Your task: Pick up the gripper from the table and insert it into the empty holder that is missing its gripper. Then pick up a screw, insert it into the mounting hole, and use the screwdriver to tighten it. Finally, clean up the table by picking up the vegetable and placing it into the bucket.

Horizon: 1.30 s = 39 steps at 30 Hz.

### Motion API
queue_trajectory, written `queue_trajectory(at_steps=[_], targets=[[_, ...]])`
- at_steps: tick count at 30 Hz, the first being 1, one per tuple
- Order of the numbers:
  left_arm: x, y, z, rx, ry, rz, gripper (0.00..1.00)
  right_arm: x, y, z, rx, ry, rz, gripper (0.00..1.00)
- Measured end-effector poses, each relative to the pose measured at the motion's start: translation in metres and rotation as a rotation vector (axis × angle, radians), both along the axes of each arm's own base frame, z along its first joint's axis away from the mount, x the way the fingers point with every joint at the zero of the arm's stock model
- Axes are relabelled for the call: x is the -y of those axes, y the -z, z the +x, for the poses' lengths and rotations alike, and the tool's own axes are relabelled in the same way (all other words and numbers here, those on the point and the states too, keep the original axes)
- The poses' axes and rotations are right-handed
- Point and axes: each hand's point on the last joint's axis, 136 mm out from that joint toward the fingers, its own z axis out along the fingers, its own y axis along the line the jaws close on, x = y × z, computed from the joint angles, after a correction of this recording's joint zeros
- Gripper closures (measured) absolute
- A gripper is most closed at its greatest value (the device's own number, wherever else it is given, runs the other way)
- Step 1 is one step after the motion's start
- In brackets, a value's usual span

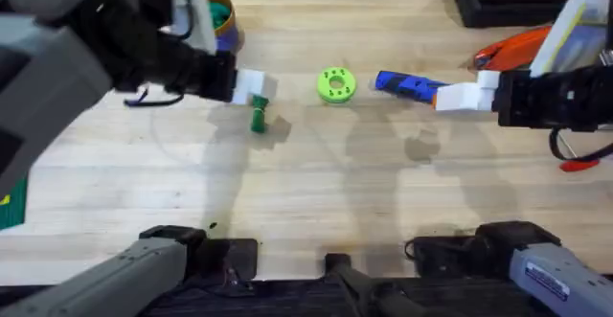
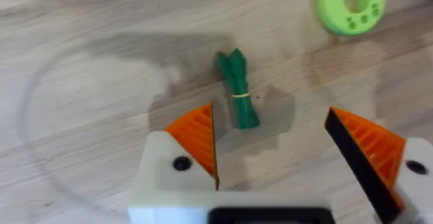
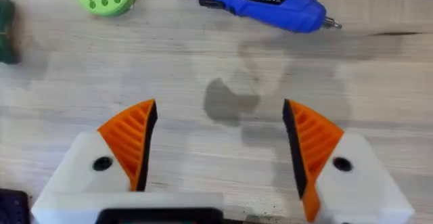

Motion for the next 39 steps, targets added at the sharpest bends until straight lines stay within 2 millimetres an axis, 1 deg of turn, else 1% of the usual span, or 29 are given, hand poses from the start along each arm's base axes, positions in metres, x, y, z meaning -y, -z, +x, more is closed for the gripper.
queue_trajectory(at_steps=[3,5,8,12,14,20,21,22,23,25,26,27,28,30,32,35,37,38,39], targets=[[0.006,0.001,0.008,-0.013,0.009,0.095,0.015,0.0,0.0,0.0,0.001,0.0,0.0,0.01],[0.012,0.005,0.013,-0.028,0.006,0.137,0.015,0.0,0.0,0.0,0.001,0.0,0.0,0.01],[0.015,0.023,0.016,-0.088,-0.032,0.179,0.015,0.0,0.0,0.0,0.002,0.0,0.0,0.01],[0.012,0.059,0.015,-0.218,-0.121,0.199,0.015,0.0,-0.001,0.001,0.005,0.0,0.0,0.01],[0.012,0.074,0.016,-0.264,-0.146,0.204,0.015,0.0,-0.001,0.001,0.005,0.0,0.0,0.01],[0.014,0.104,0.023,-0.317,-0.167,0.213,0.012,0.0,-0.001,0.001,0.006,0.0,0.0,0.009],[0.014,0.108,0.023,-0.327,-0.167,0.217,0.043,0.0,-0.001,0.001,0.007,0.0,0.0,0.009],[0.014,0.112,0.022,-0.338,-0.168,0.22,0.13,0.0,-0.001,0.002,0.008,0.0,0.001,0.011],[0.014,0.113,0.022,-0.341,-0.169,0.225,0.237,0.0,-0.001,0.002,0.007,0.0,0.001,0.011],[0.015,0.112,0.025,-0.33,-0.17,0.218,0.516,0.0,-0.001,0.002,0.008,0.0,0.001,0.011],[0.015,0.112,0.025,-0.331,-0.17,0.218,0.692,0.0,-0.001,0.002,0.008,0.0,0.001,0.011],[0.015,0.112,0.025,-0.332,-0.171,0.219,0.848,0.0,-0.001,0.002,0.009,0.0,0.001,0.011],[0.016,0.11,0.027,-0.324,-0.168,0.215,0.956,0.0,-0.001,0.002,0.009,0.0,0.0,0.011],[0.016,0.111,0.027,-0.324,-0.169,0.215,0.987,0.0,-0.001,0.002,0.009,0.0,0.0,0.012],[0.015,0.111,0.025,-0.332,-0.169,0.217,0.984,0.0,-0.001,0.002,0.009,0.0,0.001,0.011],[0.015,0.105,0.024,-0.346,-0.169,0.221,0.985,0.0,-0.001,0.002,0.009,0.0,0.001,0.01],[0.015,0.092,0.032,-0.331,-0.174,0.216,0.985,0.0,-0.001,0.002,0.009,-0.001,0.002,0.01],[0.015,0.083,0.039,-0.313,-0.18,0.21,0.985,-0.001,-0.001,0.002,0.009,-0.001,0.003,0.01],[0.015,0.069,0.048,-0.283,-0.188,0.2,0.985,-0.001,-0.001,0.003,0.012,-0.001,0.003,0.01]])
